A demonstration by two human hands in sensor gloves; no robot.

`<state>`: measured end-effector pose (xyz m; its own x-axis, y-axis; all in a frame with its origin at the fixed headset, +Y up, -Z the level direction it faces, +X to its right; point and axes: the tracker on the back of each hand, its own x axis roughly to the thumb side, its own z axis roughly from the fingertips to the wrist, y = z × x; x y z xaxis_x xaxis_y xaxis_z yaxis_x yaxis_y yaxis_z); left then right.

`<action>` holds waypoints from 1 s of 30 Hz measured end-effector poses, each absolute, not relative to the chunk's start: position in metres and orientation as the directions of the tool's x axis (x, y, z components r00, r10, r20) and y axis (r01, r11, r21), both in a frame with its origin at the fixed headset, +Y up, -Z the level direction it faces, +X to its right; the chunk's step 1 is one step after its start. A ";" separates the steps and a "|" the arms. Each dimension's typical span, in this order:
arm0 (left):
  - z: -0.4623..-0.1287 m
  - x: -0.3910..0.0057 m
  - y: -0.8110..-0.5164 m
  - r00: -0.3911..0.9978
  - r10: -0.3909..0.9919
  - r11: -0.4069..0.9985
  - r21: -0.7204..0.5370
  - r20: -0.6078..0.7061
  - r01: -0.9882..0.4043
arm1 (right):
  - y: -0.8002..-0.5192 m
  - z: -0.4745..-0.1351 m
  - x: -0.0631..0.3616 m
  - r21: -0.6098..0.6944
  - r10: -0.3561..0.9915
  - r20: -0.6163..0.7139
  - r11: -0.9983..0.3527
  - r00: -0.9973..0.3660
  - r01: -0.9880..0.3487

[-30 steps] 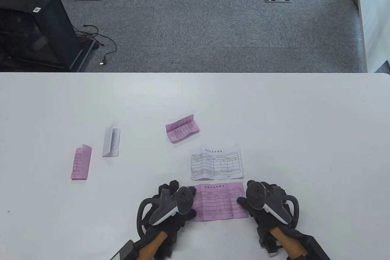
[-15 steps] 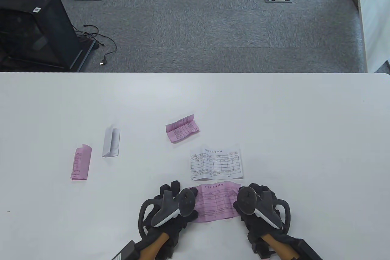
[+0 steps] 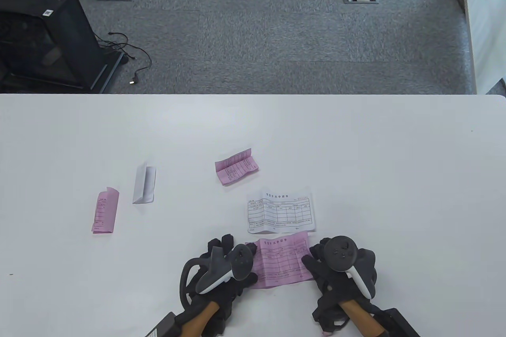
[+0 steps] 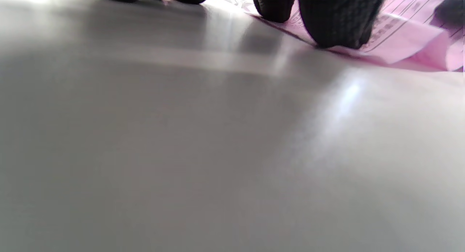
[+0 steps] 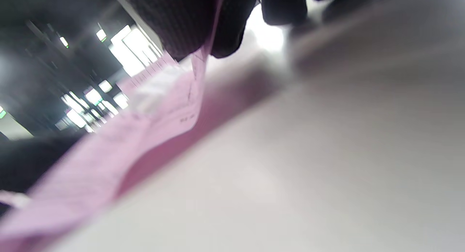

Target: Unfold folded invoices and stack

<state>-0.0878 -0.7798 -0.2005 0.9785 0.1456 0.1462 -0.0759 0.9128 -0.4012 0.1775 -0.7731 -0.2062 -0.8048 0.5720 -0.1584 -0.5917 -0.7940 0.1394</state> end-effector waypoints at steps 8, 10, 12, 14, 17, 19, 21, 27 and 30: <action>-0.202 -0.119 -0.750 0.850 0.527 0.795 -0.365 0.023 -0.484 | -0.725 -0.196 0.169 0.174 0.867 0.089 -0.498 -0.490 -0.850; -0.203 -0.132 -0.742 0.780 0.626 0.735 -0.341 0.011 -0.586 | -0.712 -0.190 0.166 0.181 0.883 0.178 -0.462 -0.433 -0.868; -0.204 -0.143 -0.740 0.681 0.732 0.638 -0.356 0.006 -0.683 | -0.704 -0.187 0.165 0.184 0.892 0.228 -0.433 -0.390 -0.883; -0.207 -0.150 -0.743 0.572 0.820 0.521 -0.411 -0.001 -0.748 | -0.697 -0.185 0.166 0.187 0.893 0.285 -0.409 -0.349 -0.893; -0.211 -0.157 -0.750 0.401 0.916 0.353 -0.469 -0.004 -0.810 | -0.691 -0.184 0.169 0.203 0.904 0.323 -0.355 -0.280 -0.912; -0.212 -0.157 -0.751 0.329 0.944 0.296 -0.488 0.020 -0.821 | -0.691 -0.184 0.171 0.202 0.912 0.319 -0.331 -0.258 -0.922; -0.212 -0.154 -0.750 0.262 0.962 0.262 -0.511 0.074 -0.819 | -0.695 -0.187 0.174 0.196 0.924 0.292 -0.311 -0.247 -0.930; -0.208 -0.150 -0.745 0.219 0.965 0.258 -0.379 0.143 -0.889 | -0.709 -0.192 0.179 0.173 0.950 0.209 -0.267 -0.230 -0.948; -0.205 -0.152 -0.742 0.277 0.951 0.300 -0.203 0.135 -0.932 | -0.719 -0.198 0.183 0.133 0.954 0.170 -0.271 -0.248 -0.953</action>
<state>-0.1515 -0.7422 -0.2050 0.2771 0.9513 0.1348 -0.9320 0.3002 -0.2029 0.1833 -0.7192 -0.1978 -0.2477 0.9539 0.1695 -0.9533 -0.2712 0.1326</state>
